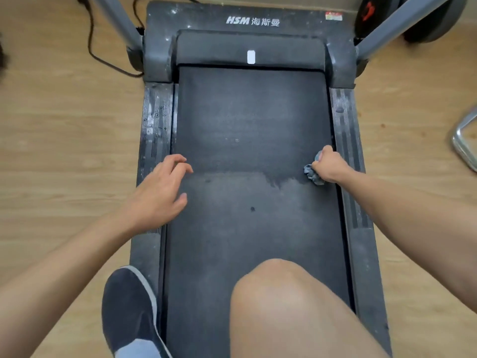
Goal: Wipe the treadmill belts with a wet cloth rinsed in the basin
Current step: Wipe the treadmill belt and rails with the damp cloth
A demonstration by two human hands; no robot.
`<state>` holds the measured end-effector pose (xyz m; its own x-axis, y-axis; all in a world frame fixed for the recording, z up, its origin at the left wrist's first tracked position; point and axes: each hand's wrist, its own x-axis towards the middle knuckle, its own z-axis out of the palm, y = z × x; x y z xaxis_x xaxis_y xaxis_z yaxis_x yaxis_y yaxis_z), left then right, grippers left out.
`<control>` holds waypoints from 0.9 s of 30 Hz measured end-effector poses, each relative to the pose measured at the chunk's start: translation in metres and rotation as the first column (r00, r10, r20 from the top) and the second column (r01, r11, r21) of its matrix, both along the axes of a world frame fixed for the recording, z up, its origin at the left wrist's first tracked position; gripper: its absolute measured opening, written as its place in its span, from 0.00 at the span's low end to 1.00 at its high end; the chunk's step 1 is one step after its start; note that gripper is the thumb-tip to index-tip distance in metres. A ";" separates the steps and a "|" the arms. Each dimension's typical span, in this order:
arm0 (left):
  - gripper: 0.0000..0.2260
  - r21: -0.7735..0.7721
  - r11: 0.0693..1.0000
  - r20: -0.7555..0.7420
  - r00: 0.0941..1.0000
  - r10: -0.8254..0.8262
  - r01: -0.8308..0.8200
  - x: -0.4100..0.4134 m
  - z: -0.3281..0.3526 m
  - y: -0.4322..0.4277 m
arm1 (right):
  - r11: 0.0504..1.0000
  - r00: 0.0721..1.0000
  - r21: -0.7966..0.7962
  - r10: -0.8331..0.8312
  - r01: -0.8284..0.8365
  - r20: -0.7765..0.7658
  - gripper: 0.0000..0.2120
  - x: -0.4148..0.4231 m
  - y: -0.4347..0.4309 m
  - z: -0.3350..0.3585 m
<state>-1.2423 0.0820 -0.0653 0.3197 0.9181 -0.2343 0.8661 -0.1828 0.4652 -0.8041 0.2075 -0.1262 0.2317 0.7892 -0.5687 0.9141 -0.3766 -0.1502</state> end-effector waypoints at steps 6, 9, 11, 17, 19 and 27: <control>0.26 -0.028 0.994 -0.098 0.990 -0.106 0.103 -0.058 0.071 -0.068 | 0.994 0.996 0.099 0.053 -0.046 -0.065 0.13 0.011 -0.010 -0.007; 0.28 0.026 0.980 -0.276 0.943 -0.185 0.200 -0.081 0.098 -0.071 | 0.985 0.991 0.139 0.116 -0.106 -0.063 0.11 0.015 -0.014 -0.010; 0.34 -0.046 0.972 -0.372 0.899 -0.230 0.229 -0.080 0.098 -0.058 | 0.970 0.983 0.188 0.171 -0.156 -0.065 0.10 0.014 -0.022 -0.010; 0.36 -0.235 0.969 -0.304 0.953 -0.002 -0.073 0.053 0.003 -0.043 | 0.907 0.924 0.243 0.373 -0.345 -0.081 0.11 0.023 -0.055 0.004; 0.49 -0.317 0.931 -0.284 0.955 0.089 -0.181 0.108 -0.030 -0.059 | 0.879 0.891 0.224 0.448 -0.422 -0.078 0.14 0.032 -0.077 0.012; 0.68 -0.406 0.860 -0.365 0.918 0.157 -0.309 0.184 -0.062 -0.088 | 0.870 0.873 0.229 0.471 -0.436 -0.126 0.11 0.063 -0.211 -0.001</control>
